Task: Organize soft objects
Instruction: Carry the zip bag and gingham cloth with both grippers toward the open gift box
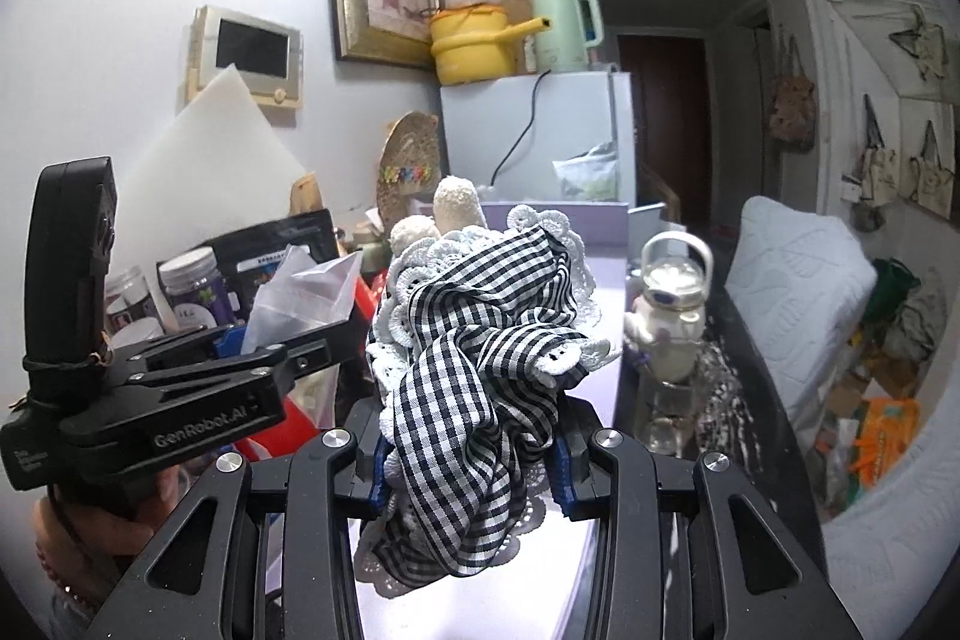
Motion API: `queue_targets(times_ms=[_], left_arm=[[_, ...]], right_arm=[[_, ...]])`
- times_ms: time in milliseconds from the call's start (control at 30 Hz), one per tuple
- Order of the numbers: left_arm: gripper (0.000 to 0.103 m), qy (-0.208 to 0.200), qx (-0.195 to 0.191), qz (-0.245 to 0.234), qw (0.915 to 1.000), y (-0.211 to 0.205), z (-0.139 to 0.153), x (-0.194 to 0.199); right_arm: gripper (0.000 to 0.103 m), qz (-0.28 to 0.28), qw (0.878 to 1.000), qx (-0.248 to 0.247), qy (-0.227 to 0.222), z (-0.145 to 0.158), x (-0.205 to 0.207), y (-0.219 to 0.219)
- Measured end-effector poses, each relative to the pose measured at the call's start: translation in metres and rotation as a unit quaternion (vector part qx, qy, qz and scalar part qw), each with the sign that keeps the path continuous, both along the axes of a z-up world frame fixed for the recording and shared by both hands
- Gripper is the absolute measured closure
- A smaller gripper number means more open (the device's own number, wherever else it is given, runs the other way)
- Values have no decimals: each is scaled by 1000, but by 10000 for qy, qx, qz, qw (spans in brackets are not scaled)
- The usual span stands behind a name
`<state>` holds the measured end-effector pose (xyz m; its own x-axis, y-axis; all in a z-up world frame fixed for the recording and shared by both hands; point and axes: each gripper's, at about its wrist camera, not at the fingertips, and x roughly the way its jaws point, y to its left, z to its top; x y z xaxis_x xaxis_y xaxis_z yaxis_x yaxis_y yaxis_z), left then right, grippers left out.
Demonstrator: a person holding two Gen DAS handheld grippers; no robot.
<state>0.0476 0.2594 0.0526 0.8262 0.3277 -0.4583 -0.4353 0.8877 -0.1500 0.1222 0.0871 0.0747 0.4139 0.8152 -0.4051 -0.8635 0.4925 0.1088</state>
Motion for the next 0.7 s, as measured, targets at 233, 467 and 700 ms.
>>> queue_targets(times_ms=[233, 467, 700], left_arm=[[58, 504, -259, 161, 9983, 27, -32, 25], [58, 934, -555, 124, 9940, 41, -61, 46], [58, 1374, -856, 119, 9867, 46, -86, 60]], right_arm=[[64, 168, 9989, -272, 336, -28, 22, 26], [64, 104, 9963, -716, 468, -52, 35, 40], [64, 27, 9886, -1260, 818, -80, 50, 54]])
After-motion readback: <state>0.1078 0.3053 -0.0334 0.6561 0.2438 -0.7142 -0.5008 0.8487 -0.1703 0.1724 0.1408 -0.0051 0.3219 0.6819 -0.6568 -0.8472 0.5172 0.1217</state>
